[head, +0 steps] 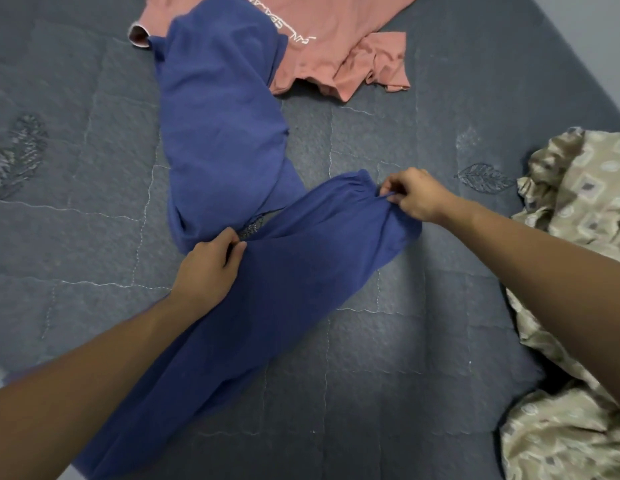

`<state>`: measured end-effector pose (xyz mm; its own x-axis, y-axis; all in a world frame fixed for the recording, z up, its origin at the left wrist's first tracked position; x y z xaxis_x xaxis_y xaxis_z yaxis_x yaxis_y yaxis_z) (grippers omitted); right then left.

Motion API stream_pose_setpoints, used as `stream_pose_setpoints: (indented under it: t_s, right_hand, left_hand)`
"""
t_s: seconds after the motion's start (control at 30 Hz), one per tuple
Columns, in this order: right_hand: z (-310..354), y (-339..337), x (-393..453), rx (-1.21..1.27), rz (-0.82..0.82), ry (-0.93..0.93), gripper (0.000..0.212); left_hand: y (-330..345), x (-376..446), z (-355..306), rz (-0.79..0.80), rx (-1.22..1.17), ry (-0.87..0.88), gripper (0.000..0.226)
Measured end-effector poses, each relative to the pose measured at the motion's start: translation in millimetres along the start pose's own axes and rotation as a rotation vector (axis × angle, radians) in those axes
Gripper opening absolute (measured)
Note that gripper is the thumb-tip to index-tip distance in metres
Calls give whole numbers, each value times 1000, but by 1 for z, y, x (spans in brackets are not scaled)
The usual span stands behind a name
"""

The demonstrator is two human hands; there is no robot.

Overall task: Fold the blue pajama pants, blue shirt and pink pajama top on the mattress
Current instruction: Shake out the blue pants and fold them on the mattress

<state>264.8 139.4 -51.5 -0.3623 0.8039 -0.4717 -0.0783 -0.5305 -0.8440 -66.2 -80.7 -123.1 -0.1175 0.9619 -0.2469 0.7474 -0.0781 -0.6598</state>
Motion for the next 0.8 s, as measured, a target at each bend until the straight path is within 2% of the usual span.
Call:
stream_pose_setpoints:
  t_s: [0.17, 0.33, 0.4, 0.5, 0.57, 0.7, 0.8]
  right_hand:
    - [27, 3, 37, 34, -72, -80, 14]
    - [39, 3, 66, 95, -273, -63, 11]
    - [34, 10, 69, 109, -243, -28, 8]
    - [24, 18, 64, 148, -168, 135, 44]
    - [15, 20, 57, 198, -148, 250, 53]
    - [4, 16, 38, 383, 20, 371, 45]
    - [5, 14, 25, 515, 152, 333, 19]
  left_hand:
    - [-1, -4, 10, -29, 25, -16, 24]
    - [4, -4, 18, -59, 12, -14, 26]
    - [6, -4, 20, -70, 17, -11, 27]
    - [8, -4, 20, -65, 20, -5, 26]
    - [7, -4, 20, -58, 3, -19, 26]
    - [5, -3, 20, -37, -12, -48, 25]
    - [4, -2, 18, -55, -6, -20, 24]
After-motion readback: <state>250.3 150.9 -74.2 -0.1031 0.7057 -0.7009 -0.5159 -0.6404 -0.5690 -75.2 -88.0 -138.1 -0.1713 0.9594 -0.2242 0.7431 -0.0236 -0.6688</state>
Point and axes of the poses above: each hand's wrist, its own x-axis towards the middle knuckle, its own y-axis out of the palm, z = x × y, the point moved 1 cm from there along x, towards the middle knuckle
